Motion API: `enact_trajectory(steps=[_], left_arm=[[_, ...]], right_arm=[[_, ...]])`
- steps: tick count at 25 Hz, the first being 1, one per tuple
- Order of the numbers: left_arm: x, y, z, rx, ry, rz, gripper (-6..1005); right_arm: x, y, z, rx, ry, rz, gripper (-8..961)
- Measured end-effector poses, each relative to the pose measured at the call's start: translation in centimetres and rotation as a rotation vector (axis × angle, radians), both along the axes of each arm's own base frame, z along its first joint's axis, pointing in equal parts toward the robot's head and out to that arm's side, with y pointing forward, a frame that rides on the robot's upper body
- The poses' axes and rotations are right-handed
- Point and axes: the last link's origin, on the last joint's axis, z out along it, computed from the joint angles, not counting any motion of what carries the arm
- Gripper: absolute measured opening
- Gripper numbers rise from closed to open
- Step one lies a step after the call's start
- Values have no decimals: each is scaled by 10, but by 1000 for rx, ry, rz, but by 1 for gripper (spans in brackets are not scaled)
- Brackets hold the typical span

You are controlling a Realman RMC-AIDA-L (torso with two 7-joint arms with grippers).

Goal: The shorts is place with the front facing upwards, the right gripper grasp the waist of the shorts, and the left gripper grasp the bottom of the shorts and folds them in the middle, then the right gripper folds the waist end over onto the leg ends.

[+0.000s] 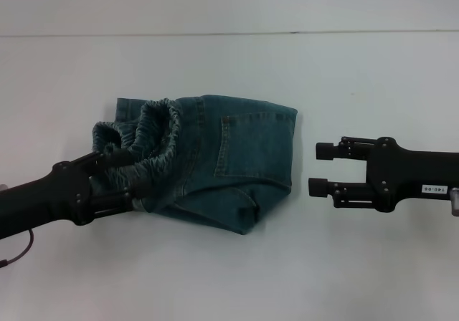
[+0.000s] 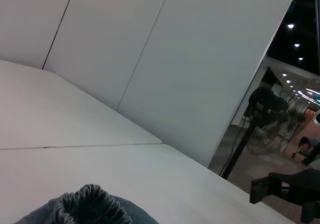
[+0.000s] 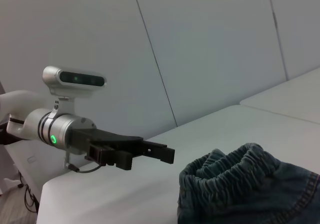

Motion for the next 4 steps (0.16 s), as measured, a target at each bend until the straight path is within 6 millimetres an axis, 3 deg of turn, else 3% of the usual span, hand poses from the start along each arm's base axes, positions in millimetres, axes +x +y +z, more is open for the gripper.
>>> enact_trajectory(steps=[4], left_arm=[[-1,-2,-3,-9,1,7,936]], right_arm=[[-2,2,-2,-3,3,0,777]])
